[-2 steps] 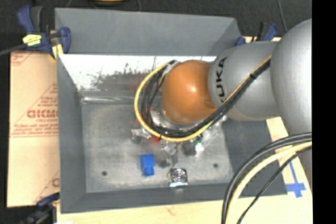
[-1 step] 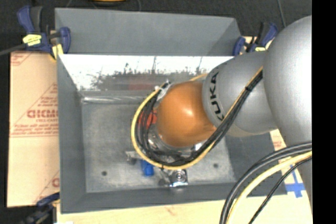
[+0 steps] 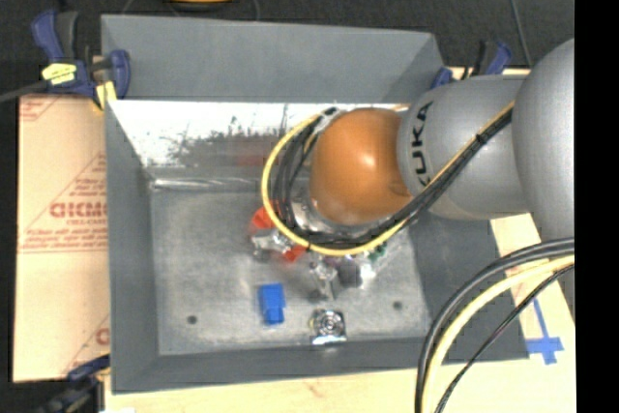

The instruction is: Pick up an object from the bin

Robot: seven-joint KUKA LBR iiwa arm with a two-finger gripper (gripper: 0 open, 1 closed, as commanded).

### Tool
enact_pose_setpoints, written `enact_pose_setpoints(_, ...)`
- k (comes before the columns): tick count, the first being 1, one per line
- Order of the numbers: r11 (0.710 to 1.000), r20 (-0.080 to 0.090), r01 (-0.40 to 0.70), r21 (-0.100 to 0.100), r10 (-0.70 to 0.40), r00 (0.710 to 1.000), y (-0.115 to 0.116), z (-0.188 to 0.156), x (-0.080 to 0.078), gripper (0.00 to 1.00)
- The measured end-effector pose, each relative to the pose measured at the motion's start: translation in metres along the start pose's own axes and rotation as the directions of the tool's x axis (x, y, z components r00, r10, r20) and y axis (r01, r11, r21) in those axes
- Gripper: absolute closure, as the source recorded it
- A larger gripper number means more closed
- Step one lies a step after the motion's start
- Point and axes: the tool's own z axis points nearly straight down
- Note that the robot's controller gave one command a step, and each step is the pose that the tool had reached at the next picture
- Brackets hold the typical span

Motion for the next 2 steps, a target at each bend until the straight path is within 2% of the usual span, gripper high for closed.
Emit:
enact_pose_setpoints(1, 0.926, 0.0, 0.378, -0.009, -0.378, 0.926, 0.0619, 0.0007, -0.0018, 0.0)
enact_pose_setpoints(2, 0.928, 0.0, 0.372, -0.008, -0.372, 0.928, 0.0607, 0.0005, -0.0017, 1.0)
